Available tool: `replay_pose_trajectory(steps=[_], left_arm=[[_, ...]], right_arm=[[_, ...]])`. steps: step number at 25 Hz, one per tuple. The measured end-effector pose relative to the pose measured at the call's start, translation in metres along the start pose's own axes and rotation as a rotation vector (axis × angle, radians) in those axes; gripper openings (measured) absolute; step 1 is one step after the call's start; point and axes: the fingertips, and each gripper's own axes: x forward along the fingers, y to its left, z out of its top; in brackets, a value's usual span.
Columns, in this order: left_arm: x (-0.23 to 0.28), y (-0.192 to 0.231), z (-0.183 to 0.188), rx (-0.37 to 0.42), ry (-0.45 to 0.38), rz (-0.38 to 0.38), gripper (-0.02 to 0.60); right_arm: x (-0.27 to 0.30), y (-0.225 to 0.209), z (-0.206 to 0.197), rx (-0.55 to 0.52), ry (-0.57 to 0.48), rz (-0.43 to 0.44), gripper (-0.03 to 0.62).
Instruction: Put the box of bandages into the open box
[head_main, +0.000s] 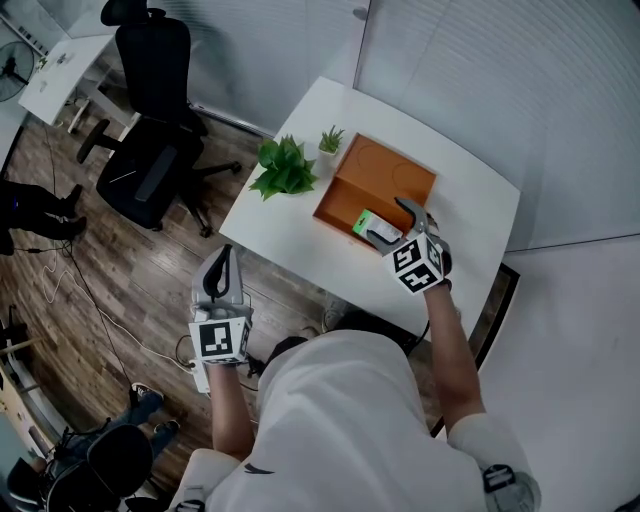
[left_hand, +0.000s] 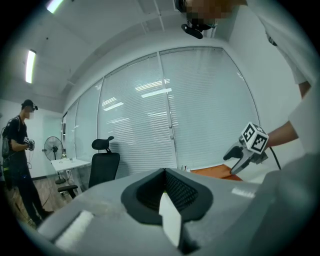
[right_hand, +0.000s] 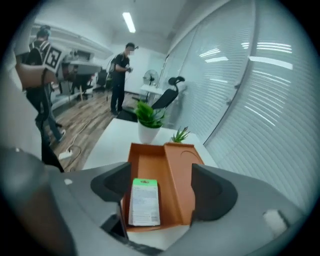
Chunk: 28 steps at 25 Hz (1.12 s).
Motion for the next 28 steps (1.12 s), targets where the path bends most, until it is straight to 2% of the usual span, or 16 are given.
replay_pose_trajectory(steps=[4, 7, 10, 11, 13, 15, 20, 28], left_arm=[[-0.004, -0.002, 0.000, 0.005, 0.002, 0.006, 0.006], [-0.008, -0.003, 0.002, 0.009, -0.003, 0.005, 0.006], [-0.011, -0.003, 0.001, 0.009, -0.003, 0.004, 0.006], [-0.013, -0.003, 0.000, 0.008, 0.000, 0.005, 0.006], [-0.015, -0.003, -0.001, 0.004, 0.004, 0.010, 0.006], [-0.017, -0.005, 0.000, 0.005, 0.000, 0.004, 0.006], [-0.022, -0.009, 0.001, 0.012, -0.010, -0.009, 0.006], [-0.051, -0.007, 0.002, 0.010, -0.025, -0.009, 0.006]], right_arm=[[-0.048, -0.022, 0.026, 0.232, -0.287, -0.095, 0.342], [-0.102, -0.039, 0.036, 0.365, -0.531, -0.208, 0.226], [-0.147, -0.044, 0.030, 0.420, -0.682, -0.328, 0.086], [-0.155, -0.042, 0.026, 0.414, -0.692, -0.353, 0.042], [-0.159, -0.032, 0.017, 0.372, -0.655, -0.372, 0.004], [-0.159, -0.024, 0.011, 0.353, -0.619, -0.367, 0.003], [-0.171, -0.024, 0.007, 0.410, -0.647, -0.388, 0.002], [-0.191, -0.001, 0.013, 0.371, -0.641, -0.395, 0.002]])
